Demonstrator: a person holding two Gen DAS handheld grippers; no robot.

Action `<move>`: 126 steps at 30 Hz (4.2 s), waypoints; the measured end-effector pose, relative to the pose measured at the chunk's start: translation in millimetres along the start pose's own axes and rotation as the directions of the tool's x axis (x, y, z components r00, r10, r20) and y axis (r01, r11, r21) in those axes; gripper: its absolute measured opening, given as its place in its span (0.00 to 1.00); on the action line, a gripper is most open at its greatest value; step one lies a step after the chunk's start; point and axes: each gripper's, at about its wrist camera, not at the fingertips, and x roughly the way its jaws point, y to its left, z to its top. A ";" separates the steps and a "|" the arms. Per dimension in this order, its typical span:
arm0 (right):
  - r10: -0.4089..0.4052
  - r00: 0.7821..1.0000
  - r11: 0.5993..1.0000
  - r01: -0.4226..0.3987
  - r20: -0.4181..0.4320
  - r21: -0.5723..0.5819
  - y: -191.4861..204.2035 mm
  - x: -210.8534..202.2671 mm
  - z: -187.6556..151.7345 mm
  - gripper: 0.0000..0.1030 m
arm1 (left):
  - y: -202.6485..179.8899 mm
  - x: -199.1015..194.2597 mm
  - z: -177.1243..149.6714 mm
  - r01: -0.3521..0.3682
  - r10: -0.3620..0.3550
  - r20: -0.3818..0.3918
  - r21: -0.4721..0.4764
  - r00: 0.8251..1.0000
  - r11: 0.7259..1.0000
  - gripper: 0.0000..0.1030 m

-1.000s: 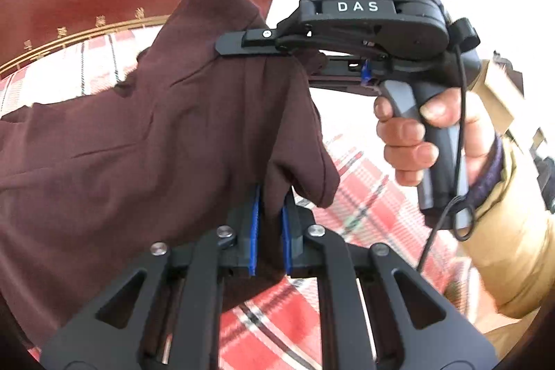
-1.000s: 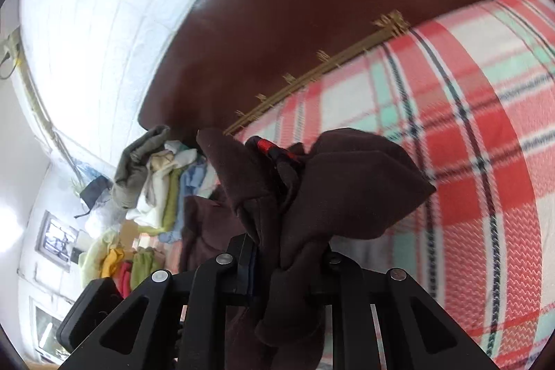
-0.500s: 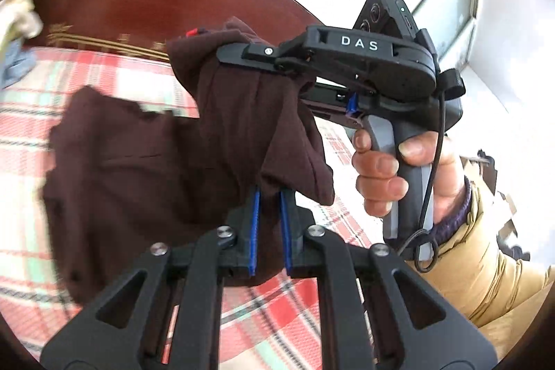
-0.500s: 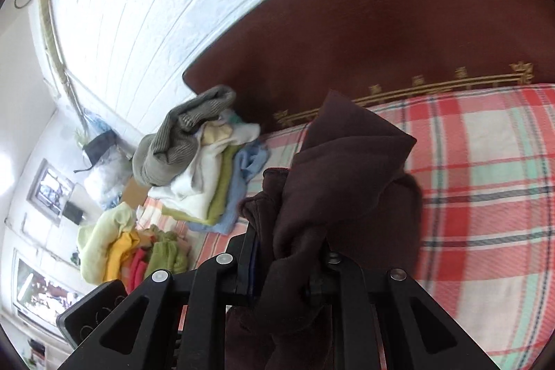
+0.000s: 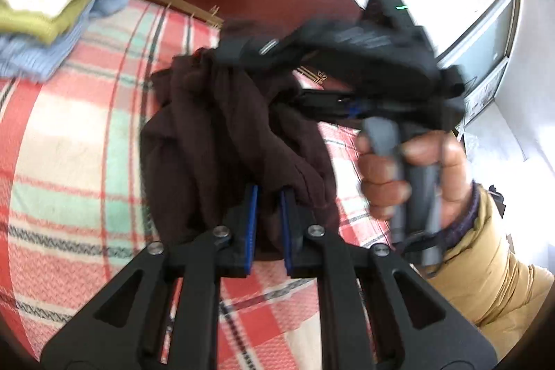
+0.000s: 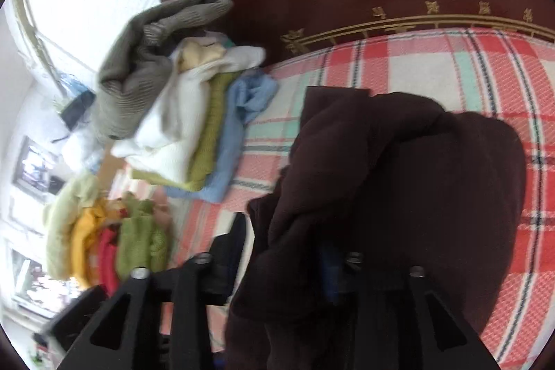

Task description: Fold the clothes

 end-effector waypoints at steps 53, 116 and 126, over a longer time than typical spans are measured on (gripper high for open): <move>0.139 0.988 0.985 -0.145 0.073 0.097 -90.5 -21.4 30.3 0.93 | 30.7 64.3 28.5 0.108 -0.133 -0.193 -0.135 0.972 0.985 0.94; 0.386 0.918 0.917 -0.393 0.095 0.067 135.6 111.0 217.7 0.62 | 136.3 -159.0 280.2 -0.455 0.482 0.016 -0.308 0.876 0.836 0.37; 0.178 0.976 0.964 -0.147 0.129 -0.221 162.1 53.2 174.5 0.72 | 113.3 -199.0 263.9 -0.505 0.571 0.159 -0.322 0.805 0.801 0.69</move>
